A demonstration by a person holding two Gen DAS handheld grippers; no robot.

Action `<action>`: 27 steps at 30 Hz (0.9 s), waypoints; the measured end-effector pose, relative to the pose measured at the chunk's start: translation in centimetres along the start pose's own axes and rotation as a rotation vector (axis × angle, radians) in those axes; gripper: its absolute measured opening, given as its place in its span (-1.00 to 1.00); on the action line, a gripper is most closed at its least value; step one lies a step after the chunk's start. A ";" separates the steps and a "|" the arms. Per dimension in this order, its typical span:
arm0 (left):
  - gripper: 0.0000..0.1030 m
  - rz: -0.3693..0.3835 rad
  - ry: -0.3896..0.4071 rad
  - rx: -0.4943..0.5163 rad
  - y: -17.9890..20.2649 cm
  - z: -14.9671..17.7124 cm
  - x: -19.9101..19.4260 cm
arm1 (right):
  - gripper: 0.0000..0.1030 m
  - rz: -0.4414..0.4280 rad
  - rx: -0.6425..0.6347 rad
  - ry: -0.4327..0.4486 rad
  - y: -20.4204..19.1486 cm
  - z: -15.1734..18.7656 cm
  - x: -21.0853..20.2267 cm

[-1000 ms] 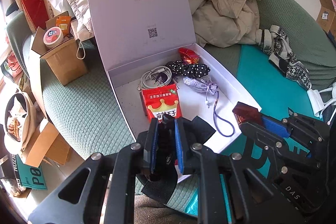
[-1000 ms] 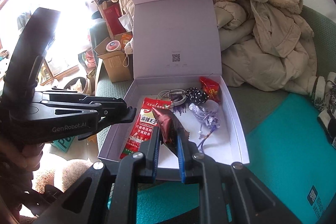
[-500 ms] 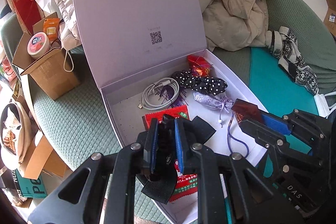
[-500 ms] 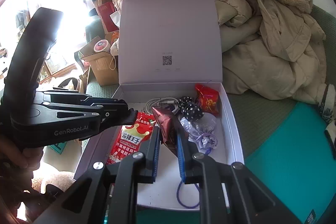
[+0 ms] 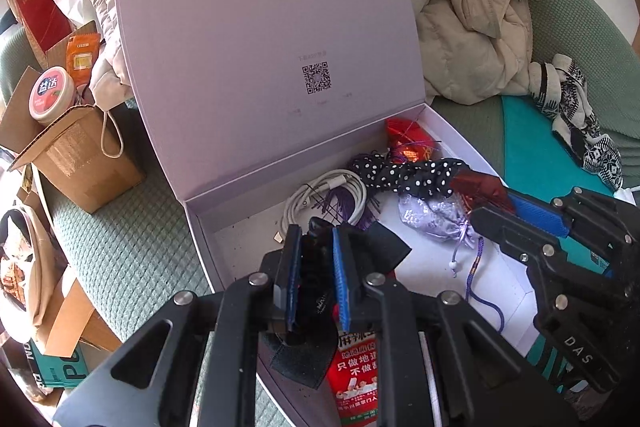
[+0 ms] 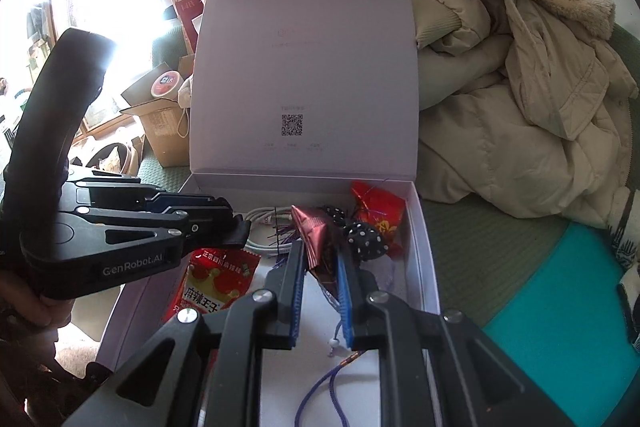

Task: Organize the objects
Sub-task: 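Lower and release the black scrunchie with the left tool while the right tool releases the chocolate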

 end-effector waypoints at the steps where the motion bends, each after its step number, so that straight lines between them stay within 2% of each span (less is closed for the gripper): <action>1: -0.72 -0.003 0.001 0.000 -0.1 -0.2 0.2 | -0.72 0.005 -0.002 0.000 0.1 -0.1 0.2; 14: -0.71 -0.009 -0.008 -0.001 -1.2 -0.9 3.6 | -0.72 0.026 -0.036 -0.037 0.0 -0.4 2.7; 27: -0.70 -0.031 -0.035 0.026 -1.5 -1.6 5.5 | -0.71 0.027 -0.063 -0.127 -0.5 0.2 4.8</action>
Point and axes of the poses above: each gripper's, at about its wrist camera, not at the fingertips, and x roughly the way its jaws point, y to its right, z to its underside, the point moved 6 cm from there along x, roughly the way its jaws point, and after that the axes turned 11 degrees about x, right-handed, at the moved point
